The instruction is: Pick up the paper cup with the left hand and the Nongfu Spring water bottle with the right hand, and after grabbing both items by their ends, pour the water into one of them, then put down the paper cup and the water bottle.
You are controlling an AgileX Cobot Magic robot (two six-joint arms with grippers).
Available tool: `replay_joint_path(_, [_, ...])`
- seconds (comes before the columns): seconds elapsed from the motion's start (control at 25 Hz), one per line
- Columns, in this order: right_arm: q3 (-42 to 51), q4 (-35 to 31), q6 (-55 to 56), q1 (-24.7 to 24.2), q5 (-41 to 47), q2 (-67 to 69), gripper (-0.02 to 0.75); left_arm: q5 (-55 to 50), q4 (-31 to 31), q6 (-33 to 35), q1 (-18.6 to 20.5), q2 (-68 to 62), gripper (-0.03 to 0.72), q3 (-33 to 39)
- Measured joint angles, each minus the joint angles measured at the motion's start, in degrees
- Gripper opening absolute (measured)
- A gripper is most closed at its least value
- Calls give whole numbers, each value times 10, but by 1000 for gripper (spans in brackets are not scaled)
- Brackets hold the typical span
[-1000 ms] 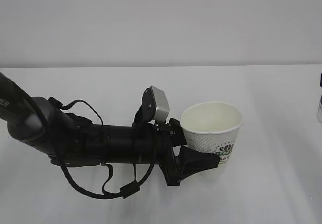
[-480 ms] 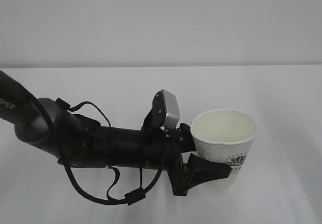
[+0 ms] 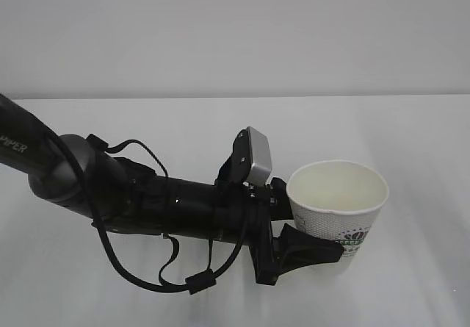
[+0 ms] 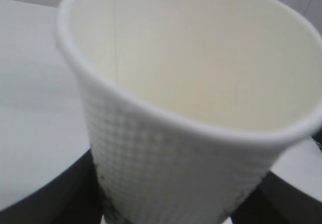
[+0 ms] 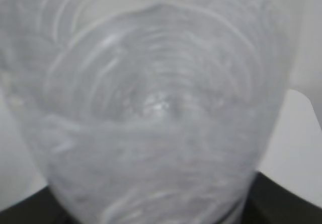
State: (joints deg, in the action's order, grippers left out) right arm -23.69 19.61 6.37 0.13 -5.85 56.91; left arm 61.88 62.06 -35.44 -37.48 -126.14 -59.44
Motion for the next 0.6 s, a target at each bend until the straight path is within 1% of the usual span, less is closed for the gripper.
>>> replay_joint_path(0.12, [0,18,0,0,0,0,422,0,4,-4,0,0,489,0])
replay_joint_path(0.36, [0,99,0,0,0,0,422,-1,4,-15,0,0,489,0])
replay_joint_path(0.6, [0,138,0,0,0,0,422,-1,5,-19,-13,0,489,0])
